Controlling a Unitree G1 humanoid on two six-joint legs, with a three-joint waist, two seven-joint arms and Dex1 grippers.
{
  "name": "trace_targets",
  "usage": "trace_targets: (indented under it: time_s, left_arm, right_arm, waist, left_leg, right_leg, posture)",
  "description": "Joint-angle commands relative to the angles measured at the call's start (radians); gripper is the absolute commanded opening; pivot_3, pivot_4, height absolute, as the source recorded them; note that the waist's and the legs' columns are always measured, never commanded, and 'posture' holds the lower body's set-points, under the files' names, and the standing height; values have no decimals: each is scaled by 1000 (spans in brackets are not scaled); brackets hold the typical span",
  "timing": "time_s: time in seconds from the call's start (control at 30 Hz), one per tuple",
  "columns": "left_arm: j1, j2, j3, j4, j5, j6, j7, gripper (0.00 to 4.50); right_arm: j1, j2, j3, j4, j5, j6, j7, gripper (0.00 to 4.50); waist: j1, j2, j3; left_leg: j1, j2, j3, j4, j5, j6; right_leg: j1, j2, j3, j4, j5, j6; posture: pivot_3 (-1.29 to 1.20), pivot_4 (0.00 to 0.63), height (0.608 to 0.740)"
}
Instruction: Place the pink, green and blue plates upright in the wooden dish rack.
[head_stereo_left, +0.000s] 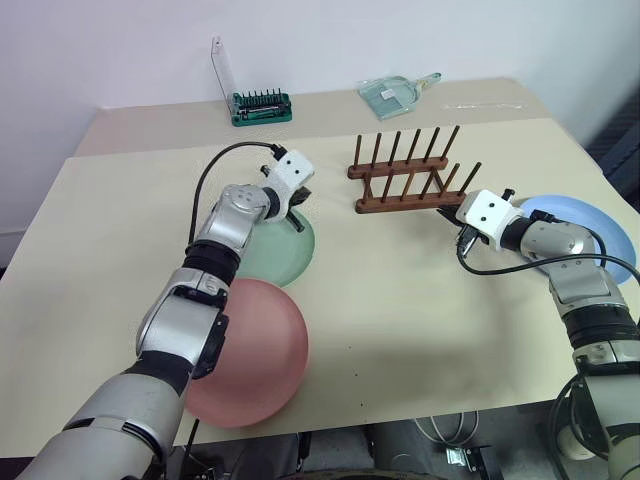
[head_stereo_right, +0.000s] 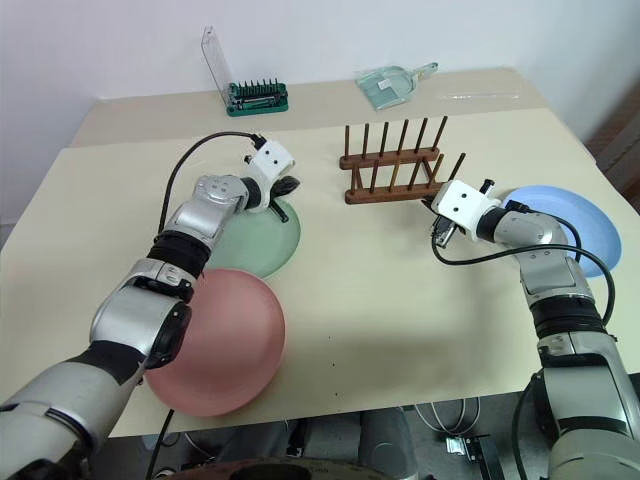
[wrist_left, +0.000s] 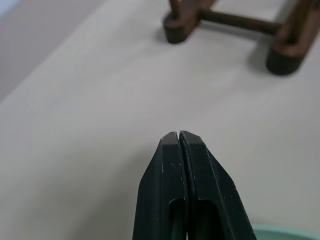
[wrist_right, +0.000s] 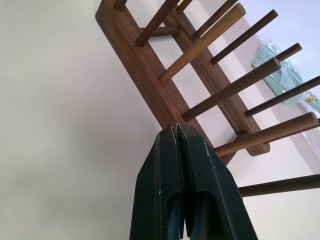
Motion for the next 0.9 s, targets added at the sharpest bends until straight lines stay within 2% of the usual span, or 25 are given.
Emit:
trace_targets:
  time_s: [0.03,0.2,0.4,0.57,0.9]
  left_arm:
    - [-28,39,33,-30,-8,-19,37,0]
    - [-18,83,35,-38,-10,-18,31,0]
    - [3,136,66,-54,-41,-9,16,0]
    - [37,191,85,-91,-60,1,-27,0]
    - [87,295,114,-141,-98,49,-107,0]
  right_arm:
    - [1,-3,-31,-45,24,4,1,35]
    - [28,-11,-61,-95,71,27,18,35]
    - [101,-7,-200,-294,306,210,81,35]
    - [141,-22,-291,-411,428,353,100,35]
    - [156,-12,-332,-504,495,461,105,35]
  waist:
    - [0,0,0]
    - [1,0,0]
    - [1,0,0]
    - [1,0,0]
    - [2,0,0]
  left_leg:
    - [0,0,0,0,0,0]
    - [0,0,0,0,0,0]
    - [-1,0,0,0,0,0]
    - [-1,0,0,0,0,0]
    - [-1,0,0,1,0,0]
  right_leg:
    - [0,0,0,0,0,0]
    - [0,0,0,0,0,0]
    - [0,0,0,0,0,0]
    - [0,0,0,0,0,0]
    - [0,0,0,0,0,0]
  posture:
    - [0,150,740]
    - [0,150,740]
    - [0,150,740]
    - [0,150,740]
    - [0,150,740]
